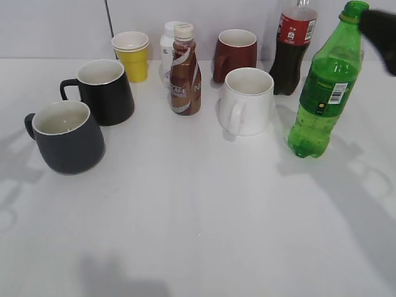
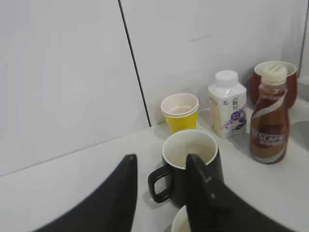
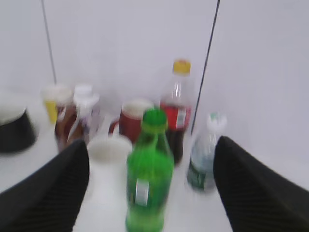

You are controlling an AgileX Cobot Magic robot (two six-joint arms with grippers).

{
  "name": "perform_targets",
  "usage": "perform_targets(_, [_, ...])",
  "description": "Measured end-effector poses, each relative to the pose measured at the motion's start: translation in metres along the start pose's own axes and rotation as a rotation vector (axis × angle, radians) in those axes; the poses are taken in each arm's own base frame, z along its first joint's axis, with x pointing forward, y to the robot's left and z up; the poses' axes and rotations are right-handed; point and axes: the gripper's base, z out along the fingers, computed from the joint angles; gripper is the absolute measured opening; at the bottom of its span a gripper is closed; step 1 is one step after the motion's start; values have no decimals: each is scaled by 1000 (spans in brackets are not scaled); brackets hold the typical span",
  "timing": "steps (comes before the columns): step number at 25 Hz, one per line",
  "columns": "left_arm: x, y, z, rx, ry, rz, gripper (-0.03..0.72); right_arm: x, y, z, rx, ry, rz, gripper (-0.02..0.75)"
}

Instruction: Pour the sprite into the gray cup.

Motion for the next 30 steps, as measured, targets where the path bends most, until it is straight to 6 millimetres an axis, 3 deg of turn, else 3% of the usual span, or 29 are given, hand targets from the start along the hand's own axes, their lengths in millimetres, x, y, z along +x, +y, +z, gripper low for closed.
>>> perform_targets(4, [-17,3,-37,-7,-61,10,265,-36,-1,-47,-15,-5,-21,607])
perform_targets(8, [-18,2,-82,3,-35,11,265,-46,-1,-101,-35,87,-43,596])
perform_targets(13, [6,-2,-143,31,89,18,265,-21,-1,-164,-54,363,-69,596])
perform_targets(17, [33,-7,-178,53,208,15,265,2,-1,-199,-60,536,-46,594])
perform_targets(21, [54,-8,-199,-13,316,-35,265,9,-1,-217,-56,507,-39,593])
perform_targets(26, [64,-8,-197,-99,391,-68,265,36,0,-219,-53,525,-38,592])
perform_targets(30, [63,-7,-189,-123,327,-66,265,40,0,-213,-46,473,-22,592])
